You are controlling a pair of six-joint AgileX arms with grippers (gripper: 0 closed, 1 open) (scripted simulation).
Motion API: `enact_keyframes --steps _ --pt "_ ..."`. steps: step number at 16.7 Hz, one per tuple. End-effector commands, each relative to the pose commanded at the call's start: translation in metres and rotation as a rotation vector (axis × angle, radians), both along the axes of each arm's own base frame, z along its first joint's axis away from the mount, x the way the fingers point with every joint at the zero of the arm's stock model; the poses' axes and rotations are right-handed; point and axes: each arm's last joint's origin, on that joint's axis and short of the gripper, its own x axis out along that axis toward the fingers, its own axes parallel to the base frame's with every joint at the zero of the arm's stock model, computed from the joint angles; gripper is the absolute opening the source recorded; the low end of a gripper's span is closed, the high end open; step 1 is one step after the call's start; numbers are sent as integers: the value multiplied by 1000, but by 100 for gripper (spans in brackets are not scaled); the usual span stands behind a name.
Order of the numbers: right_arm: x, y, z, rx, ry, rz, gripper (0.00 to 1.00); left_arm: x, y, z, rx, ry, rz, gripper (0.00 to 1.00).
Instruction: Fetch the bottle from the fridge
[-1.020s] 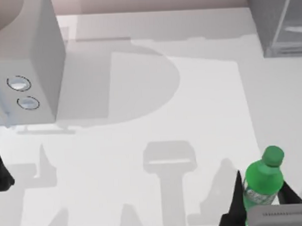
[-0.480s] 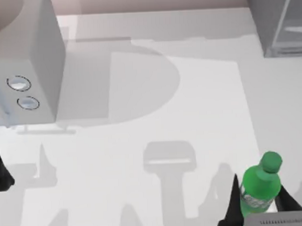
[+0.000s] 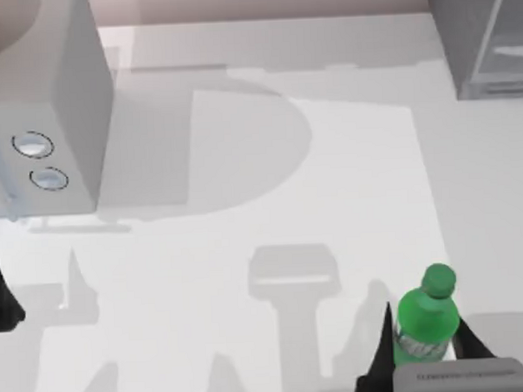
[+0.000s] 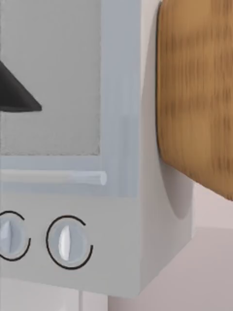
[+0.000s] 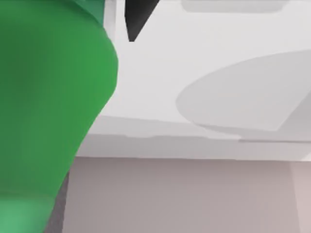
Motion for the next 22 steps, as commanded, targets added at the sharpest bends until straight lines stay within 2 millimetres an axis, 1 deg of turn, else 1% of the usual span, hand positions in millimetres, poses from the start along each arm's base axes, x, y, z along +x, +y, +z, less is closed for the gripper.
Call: enact_keyframes --steps 4,10,13,17,22 --pt "15 2 -8 35 5 7 0 0 0 0 0 0 0 100" --pt "35 -6 -11 47 -20 12 0 0 0 0 0 0 0 100" --pt "38 -9 -12 34 -27 11 0 0 0 0 0 0 0 100" --pt "38 -9 -12 34 -27 11 0 0 0 0 0 0 0 100" --pt "38 -9 -12 34 -27 11 38 0 0 0 0 0 0 100"
